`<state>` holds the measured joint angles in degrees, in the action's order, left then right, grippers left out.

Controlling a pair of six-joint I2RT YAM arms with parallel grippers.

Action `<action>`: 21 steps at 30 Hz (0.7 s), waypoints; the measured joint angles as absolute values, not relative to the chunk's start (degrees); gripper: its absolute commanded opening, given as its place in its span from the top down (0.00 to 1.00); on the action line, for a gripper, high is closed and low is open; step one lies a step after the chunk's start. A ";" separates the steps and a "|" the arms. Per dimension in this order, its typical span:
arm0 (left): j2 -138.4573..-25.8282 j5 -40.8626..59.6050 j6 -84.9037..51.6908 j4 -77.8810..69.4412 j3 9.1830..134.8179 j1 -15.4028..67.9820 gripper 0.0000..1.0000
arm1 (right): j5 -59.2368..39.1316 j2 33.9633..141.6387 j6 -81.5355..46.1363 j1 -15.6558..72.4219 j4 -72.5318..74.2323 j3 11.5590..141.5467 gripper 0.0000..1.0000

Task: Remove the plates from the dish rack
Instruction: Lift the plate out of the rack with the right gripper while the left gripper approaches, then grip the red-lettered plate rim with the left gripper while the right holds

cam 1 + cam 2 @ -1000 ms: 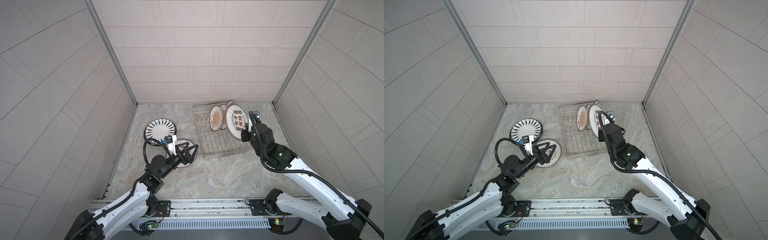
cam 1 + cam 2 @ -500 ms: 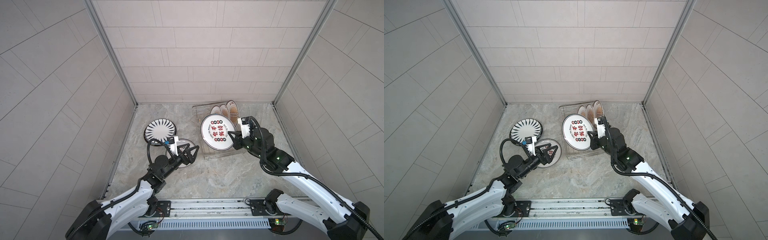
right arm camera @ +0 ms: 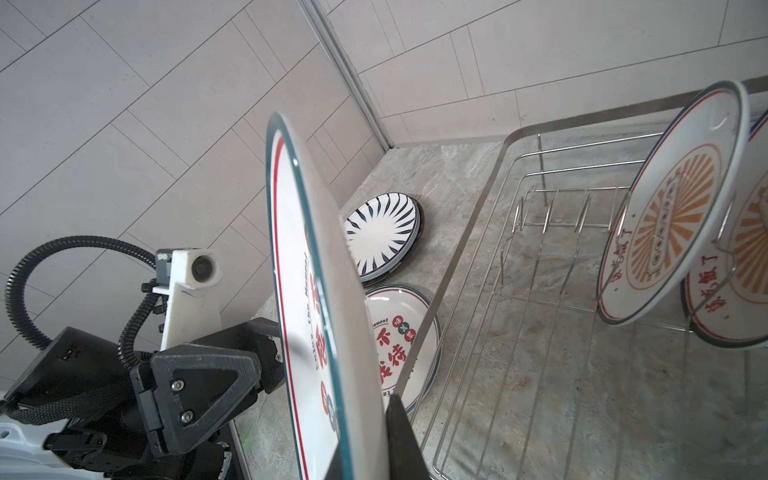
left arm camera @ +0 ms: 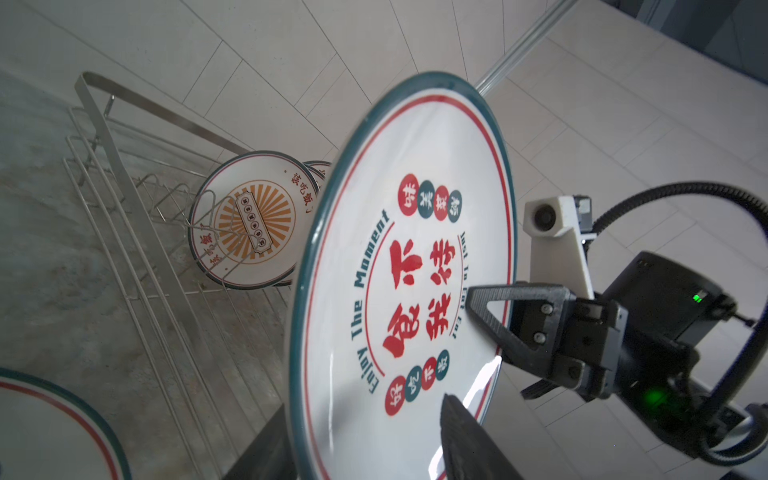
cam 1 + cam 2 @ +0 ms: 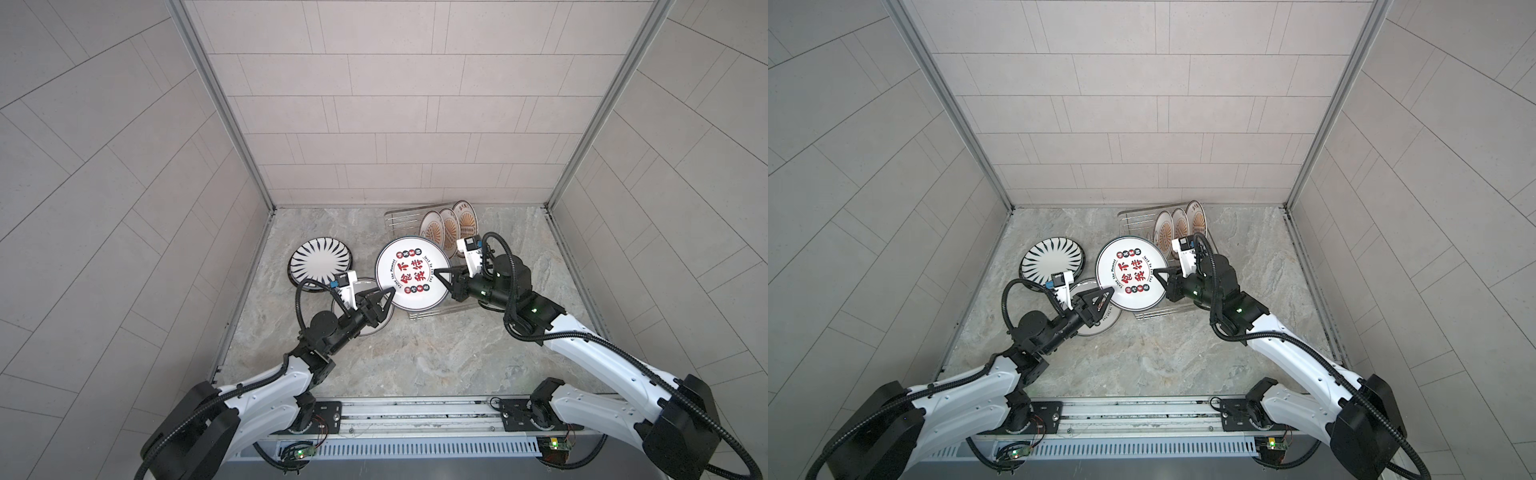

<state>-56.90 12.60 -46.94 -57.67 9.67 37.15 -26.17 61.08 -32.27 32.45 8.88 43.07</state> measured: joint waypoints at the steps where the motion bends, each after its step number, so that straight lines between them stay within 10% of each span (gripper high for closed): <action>1: -56.90 12.49 -47.22 -57.78 9.67 37.12 0.54 | -26.39 61.14 -32.36 32.45 9.39 42.87 0.94; 21: -56.88 11.73 -52.21 -58.06 9.58 36.77 0.93 | -29.21 61.67 -34.20 32.56 17.41 39.13 0.89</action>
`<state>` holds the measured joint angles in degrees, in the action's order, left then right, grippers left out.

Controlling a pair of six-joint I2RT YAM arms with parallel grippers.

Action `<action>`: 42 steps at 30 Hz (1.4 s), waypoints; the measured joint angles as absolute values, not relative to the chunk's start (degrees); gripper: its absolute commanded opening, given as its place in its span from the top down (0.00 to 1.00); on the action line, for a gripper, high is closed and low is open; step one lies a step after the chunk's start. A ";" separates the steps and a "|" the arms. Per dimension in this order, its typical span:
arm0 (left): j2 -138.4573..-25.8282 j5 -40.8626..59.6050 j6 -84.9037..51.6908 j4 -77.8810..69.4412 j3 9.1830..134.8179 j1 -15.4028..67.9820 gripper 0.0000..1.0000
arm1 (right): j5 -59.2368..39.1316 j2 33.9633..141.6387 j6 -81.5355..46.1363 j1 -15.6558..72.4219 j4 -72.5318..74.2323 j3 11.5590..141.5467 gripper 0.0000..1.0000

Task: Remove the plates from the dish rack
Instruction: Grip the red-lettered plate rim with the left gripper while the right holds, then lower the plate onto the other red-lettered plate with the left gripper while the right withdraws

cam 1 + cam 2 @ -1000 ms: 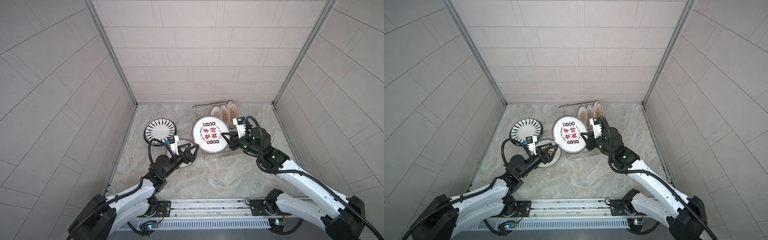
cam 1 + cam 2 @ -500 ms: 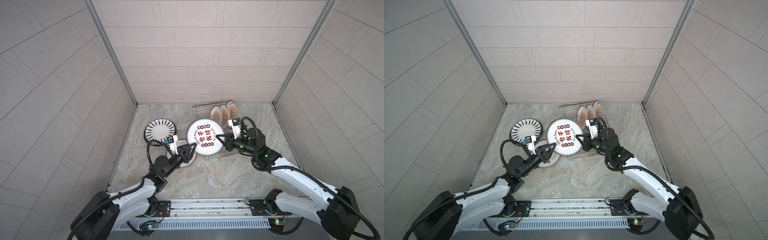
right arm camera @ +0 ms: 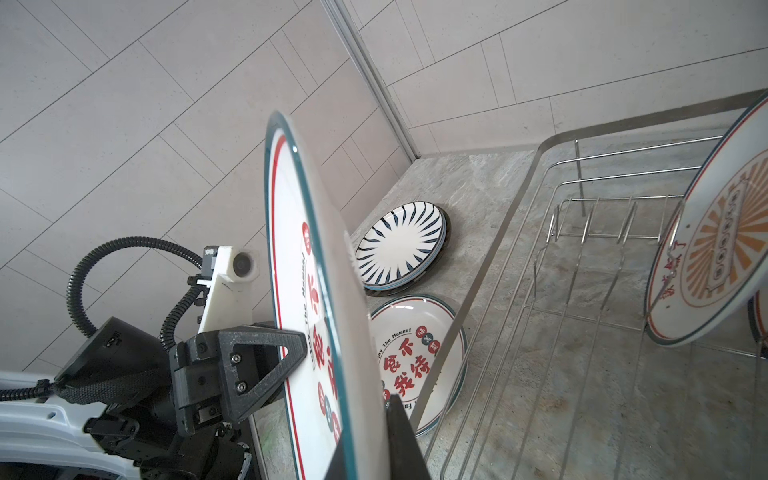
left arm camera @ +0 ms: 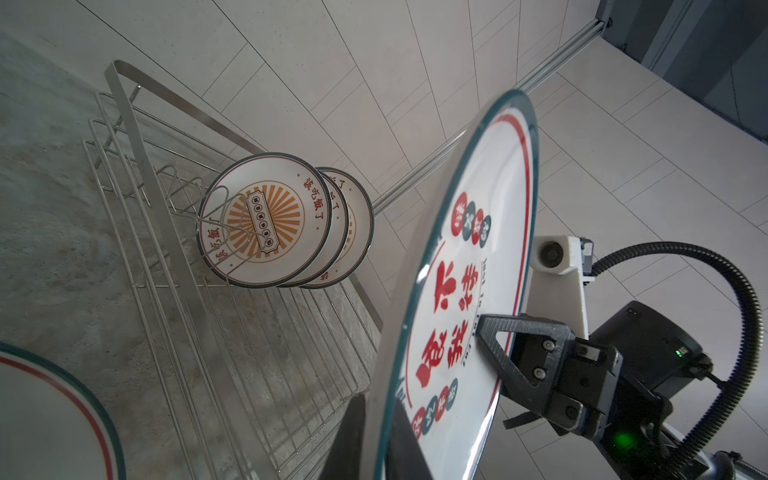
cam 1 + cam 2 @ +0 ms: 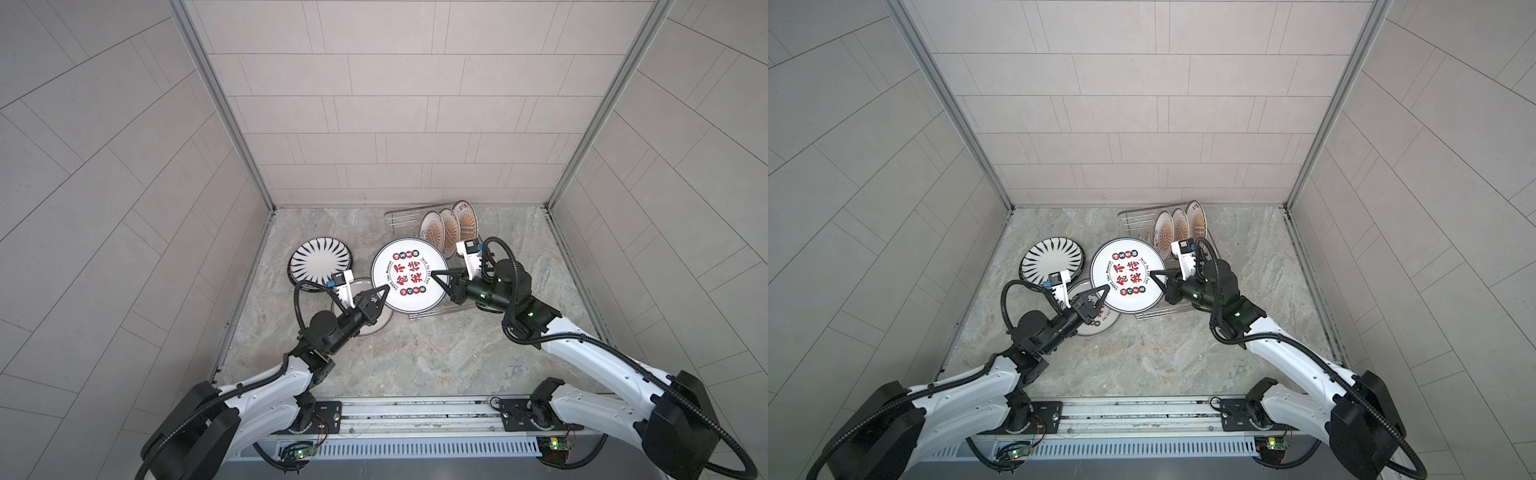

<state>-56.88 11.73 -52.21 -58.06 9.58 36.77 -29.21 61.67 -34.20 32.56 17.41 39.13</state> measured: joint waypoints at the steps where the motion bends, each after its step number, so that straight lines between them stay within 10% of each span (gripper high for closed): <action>1: -56.84 11.62 -52.58 -58.33 9.58 36.69 0.97 | -29.23 61.95 -34.39 32.56 17.93 39.13 0.88; 7: -56.69 11.22 -53.32 -58.37 9.21 36.75 1.00 | -28.27 63.53 -34.41 32.82 18.85 38.85 0.76; 15: -58.52 10.94 -54.96 -58.92 8.27 37.15 1.00 | -28.21 63.37 -32.60 35.16 18.57 37.98 0.17; 42: -28.69 -6.22 -57.43 -21.47 9.32 33.12 1.00 | -12.40 59.18 -25.21 46.44 12.53 35.29 0.12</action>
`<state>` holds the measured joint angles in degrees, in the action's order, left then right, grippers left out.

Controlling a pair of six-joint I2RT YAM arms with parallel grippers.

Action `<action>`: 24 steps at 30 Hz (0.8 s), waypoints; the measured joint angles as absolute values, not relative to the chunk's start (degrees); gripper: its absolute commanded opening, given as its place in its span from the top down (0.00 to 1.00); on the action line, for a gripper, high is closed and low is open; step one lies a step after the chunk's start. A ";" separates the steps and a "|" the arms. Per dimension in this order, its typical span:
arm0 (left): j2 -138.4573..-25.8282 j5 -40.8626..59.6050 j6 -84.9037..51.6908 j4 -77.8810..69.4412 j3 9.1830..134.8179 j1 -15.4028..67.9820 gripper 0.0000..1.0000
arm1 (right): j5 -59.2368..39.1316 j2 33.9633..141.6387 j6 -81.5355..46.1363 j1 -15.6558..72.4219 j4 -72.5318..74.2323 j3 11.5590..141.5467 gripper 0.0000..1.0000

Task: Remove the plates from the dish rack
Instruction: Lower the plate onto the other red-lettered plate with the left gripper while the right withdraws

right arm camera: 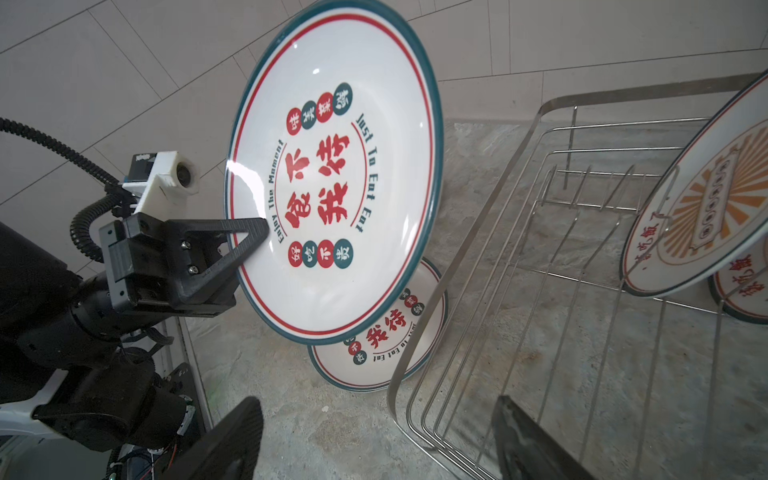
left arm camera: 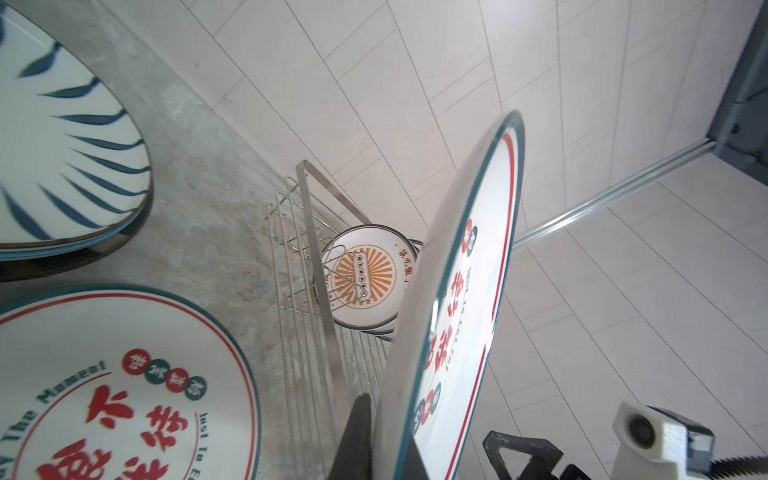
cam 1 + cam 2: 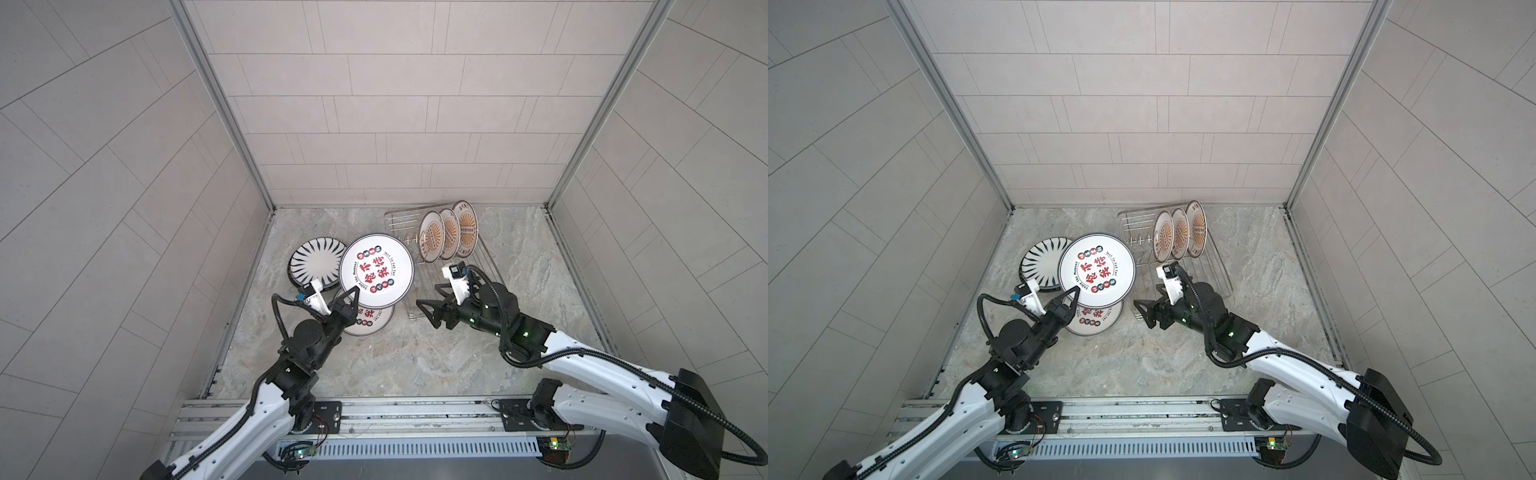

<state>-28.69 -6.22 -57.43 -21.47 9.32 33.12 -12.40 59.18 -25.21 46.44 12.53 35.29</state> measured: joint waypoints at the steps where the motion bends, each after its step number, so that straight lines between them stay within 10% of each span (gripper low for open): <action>1: -27.49 -7.14 -58.30 -18.94 9.41 33.12 1.00 | -12.14 59.72 -24.88 46.94 12.56 35.79 0.12; 24: -31.14 -12.95 -79.53 4.99 12.29 32.88 1.00 | -9.50 70.26 -21.69 51.59 12.75 42.46 0.15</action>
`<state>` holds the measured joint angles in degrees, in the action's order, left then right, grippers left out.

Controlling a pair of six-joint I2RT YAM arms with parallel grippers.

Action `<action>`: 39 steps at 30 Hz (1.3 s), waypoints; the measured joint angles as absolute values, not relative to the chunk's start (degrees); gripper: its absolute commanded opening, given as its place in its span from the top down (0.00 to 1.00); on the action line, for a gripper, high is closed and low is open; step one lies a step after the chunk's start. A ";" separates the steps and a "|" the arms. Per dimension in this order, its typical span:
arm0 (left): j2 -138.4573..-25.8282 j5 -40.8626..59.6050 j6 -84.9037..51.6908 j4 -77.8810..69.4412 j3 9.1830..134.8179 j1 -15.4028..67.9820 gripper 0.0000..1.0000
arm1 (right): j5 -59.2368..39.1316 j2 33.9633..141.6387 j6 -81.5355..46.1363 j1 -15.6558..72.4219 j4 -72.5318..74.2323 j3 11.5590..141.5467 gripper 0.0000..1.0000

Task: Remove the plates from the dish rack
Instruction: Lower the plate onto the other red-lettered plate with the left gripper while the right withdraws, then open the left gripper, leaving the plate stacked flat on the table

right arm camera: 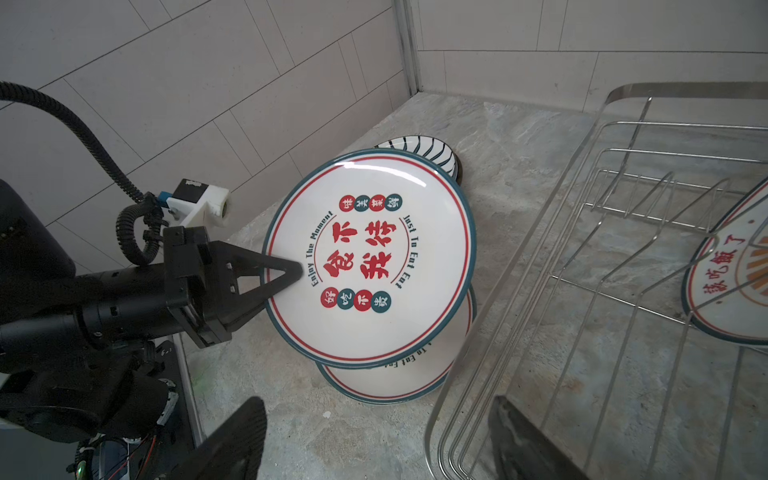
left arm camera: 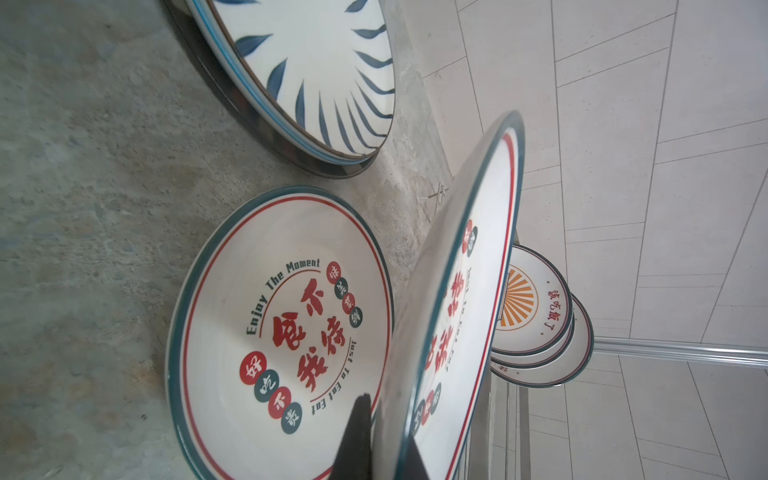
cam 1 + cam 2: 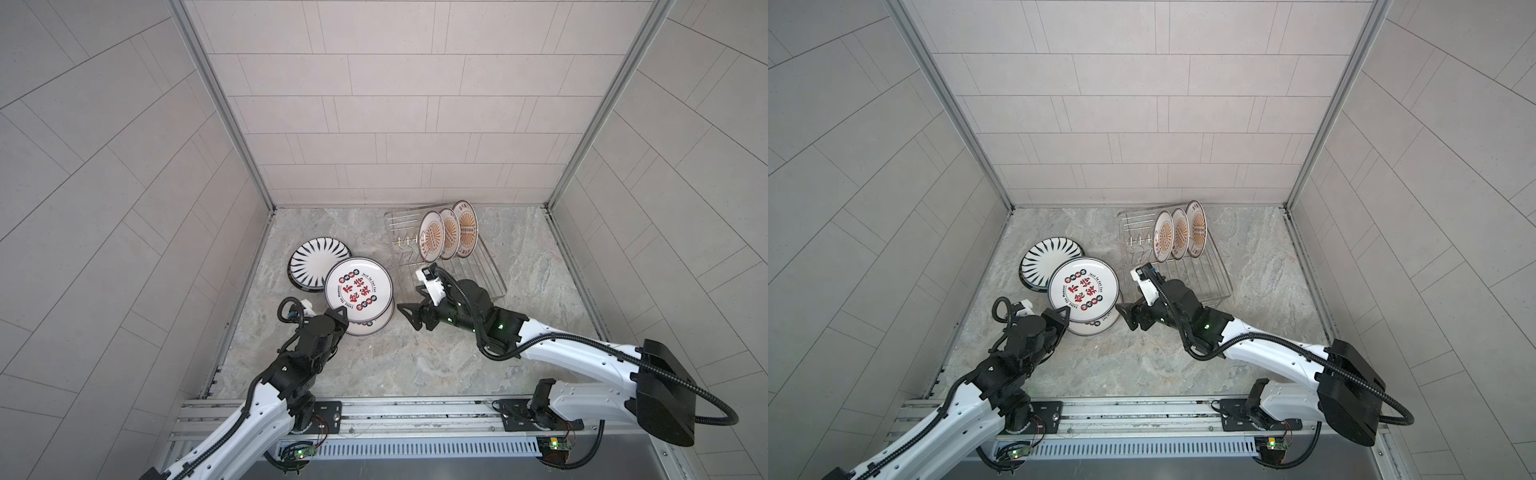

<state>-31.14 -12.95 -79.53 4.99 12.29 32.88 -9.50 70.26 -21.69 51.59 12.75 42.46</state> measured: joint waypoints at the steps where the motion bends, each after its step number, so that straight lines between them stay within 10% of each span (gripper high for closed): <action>1: -32.14 -12.40 -80.23 4.99 12.29 32.88 1.00 | -9.37 70.54 -21.56 51.75 12.78 42.78 0.15; 28: -48.80 -10.55 -91.48 2.66 12.08 32.88 0.91 | -8.29 72.77 -20.99 53.28 12.58 43.00 0.16; 39: -49.95 -11.44 -90.17 4.29 13.52 32.88 0.63 | -7.66 72.97 -20.97 53.36 12.56 43.18 0.16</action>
<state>-49.95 -11.44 -90.17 4.29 13.52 32.88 -7.66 72.97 -20.97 53.36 12.56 43.18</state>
